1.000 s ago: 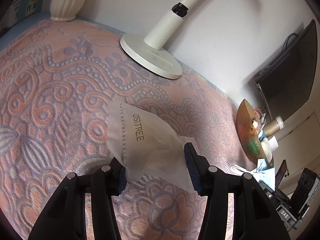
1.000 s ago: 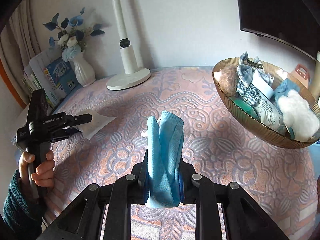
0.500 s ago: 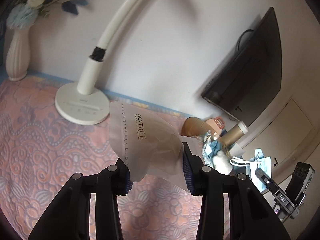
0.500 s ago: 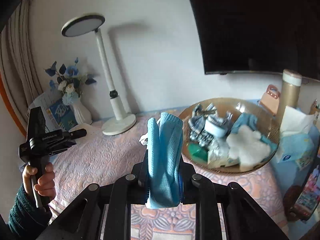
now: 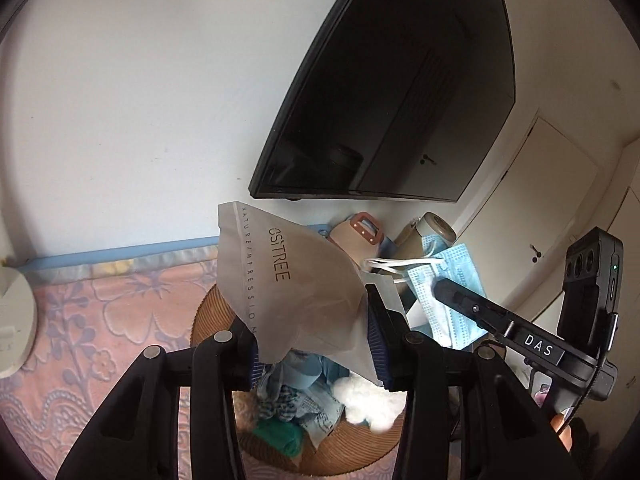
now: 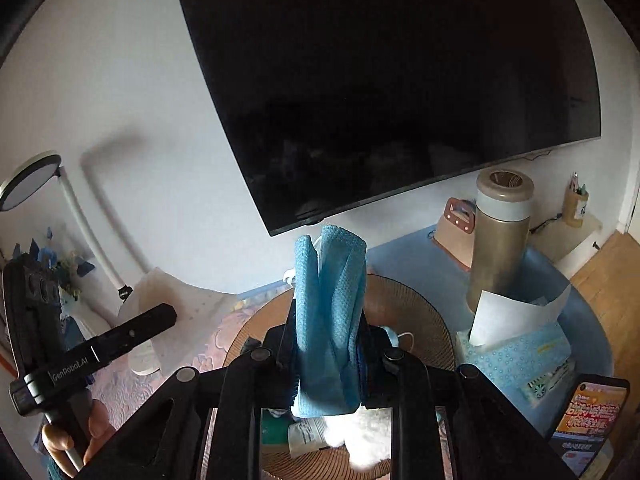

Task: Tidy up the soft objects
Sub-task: 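Carry both items over the amber bowl and open both tools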

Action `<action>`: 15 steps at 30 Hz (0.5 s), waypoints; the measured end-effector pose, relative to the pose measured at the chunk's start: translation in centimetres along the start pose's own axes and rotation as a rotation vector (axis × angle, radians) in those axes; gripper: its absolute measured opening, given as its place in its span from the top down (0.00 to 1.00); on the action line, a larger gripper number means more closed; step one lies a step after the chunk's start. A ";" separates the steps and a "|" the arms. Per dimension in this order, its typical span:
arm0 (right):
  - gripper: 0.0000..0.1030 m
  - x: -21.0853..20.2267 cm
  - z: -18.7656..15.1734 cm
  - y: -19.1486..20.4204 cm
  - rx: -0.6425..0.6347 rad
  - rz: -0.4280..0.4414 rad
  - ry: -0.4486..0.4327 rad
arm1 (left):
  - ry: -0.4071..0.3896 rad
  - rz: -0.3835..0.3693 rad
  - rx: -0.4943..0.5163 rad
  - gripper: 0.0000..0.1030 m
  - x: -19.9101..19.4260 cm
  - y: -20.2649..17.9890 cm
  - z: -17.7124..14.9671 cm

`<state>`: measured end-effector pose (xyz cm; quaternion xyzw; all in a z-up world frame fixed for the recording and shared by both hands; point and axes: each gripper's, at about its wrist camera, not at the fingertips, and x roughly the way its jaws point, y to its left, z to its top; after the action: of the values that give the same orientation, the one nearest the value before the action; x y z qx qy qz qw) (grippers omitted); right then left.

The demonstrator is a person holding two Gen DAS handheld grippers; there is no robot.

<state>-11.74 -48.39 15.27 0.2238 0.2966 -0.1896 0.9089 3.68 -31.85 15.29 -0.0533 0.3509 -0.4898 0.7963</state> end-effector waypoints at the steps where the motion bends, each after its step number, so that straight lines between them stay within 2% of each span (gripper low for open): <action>1: 0.78 0.9 0.3 -0.3 0.010 0.007 0.014 | 0.011 0.005 -0.001 0.54 0.8 -0.2 0.2; 2: 0.71 1.8 0.6 -0.5 0.017 0.018 0.035 | 0.024 0.011 -0.005 0.50 1.5 -0.1 0.3; 3: 0.61 2.7 0.7 -0.7 0.018 0.032 0.065 | 0.038 0.016 -0.011 0.36 2.1 0.0 0.3; 4: 0.56 3.5 0.7 -0.8 0.015 0.036 0.092 | 0.047 0.022 -0.019 0.20 2.5 0.2 0.2; 5: 0.48 3.9 0.5 -1.0 0.013 0.023 0.108 | 0.043 0.024 -0.026 0.18 2.4 0.4 -0.1; 6: 0.46 4.2 0.2 -1.1 0.010 0.006 0.113 | 0.035 0.020 -0.027 0.18 2.2 0.6 -0.3; 11: 0.46 3.2 -1.2 -2.3 0.016 -0.009 0.113 | 0.030 0.042 -0.030 0.18 -0.2 1.2 -0.9; 15: 0.45 1.3 -1.5 -2.5 0.046 0.014 0.096 | -0.024 0.081 -0.036 0.18 -3.9 1.5 -0.9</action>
<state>-12.67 -49.90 12.63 0.2556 0.3341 -0.1792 0.8894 3.12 -27.62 15.96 -0.0593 0.3521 -0.4501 0.8185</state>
